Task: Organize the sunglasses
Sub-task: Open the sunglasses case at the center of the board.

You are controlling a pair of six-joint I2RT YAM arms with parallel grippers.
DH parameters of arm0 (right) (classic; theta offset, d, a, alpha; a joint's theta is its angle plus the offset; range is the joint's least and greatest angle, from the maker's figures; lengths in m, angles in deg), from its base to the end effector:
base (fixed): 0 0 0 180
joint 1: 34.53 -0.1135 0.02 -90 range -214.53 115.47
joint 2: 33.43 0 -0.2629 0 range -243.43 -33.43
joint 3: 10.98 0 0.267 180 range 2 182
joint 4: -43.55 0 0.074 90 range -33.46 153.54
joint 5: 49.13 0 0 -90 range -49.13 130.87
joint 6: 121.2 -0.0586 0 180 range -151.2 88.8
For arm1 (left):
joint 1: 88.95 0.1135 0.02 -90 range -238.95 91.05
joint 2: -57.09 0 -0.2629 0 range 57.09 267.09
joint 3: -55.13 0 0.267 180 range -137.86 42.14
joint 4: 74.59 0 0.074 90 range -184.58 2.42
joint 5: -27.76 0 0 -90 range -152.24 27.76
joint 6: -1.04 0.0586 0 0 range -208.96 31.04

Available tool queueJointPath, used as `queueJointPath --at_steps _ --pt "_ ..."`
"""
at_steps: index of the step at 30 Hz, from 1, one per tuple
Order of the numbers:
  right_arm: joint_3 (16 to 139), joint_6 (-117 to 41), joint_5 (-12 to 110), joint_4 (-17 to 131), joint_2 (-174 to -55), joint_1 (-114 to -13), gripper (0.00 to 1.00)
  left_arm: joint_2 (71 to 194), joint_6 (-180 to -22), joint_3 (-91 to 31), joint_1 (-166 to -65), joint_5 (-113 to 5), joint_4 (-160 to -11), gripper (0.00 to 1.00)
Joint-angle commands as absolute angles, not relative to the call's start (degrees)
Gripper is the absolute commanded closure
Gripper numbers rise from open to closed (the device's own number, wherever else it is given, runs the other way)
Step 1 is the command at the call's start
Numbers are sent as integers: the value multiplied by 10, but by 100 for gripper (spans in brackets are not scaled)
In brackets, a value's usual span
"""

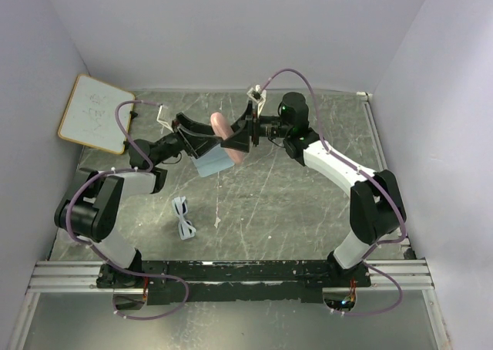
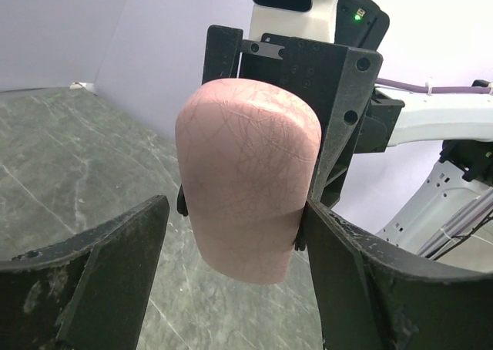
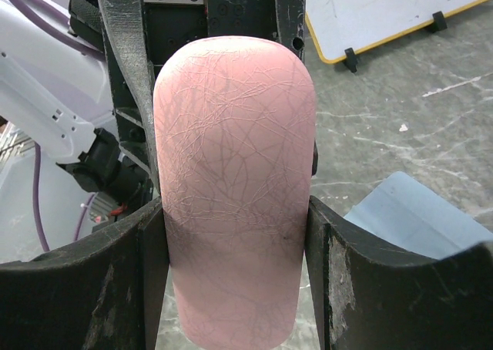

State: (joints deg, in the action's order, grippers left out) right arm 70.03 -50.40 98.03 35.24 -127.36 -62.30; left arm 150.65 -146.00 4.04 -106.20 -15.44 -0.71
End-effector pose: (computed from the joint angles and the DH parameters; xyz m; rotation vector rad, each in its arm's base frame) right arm 0.3343 0.2317 0.3076 -0.9377 1.5625 1.4121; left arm 0.3031 -0.1389 0.2551 0.4143 1.2946 -1.5297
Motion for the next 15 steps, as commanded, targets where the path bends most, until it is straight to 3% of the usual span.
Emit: queueJointPath --at_steps 1,3,15 --pt "718 -497 995 346 -1272 -625 100 1515 -1467 32 -1050 -145 105 20" --pt "716 -498 994 346 -1273 -625 100 1523 -1478 27 -1051 -141 114 25" --pt "722 -490 986 358 -1286 -642 100 1529 -1488 16 -1050 -146 116 13"
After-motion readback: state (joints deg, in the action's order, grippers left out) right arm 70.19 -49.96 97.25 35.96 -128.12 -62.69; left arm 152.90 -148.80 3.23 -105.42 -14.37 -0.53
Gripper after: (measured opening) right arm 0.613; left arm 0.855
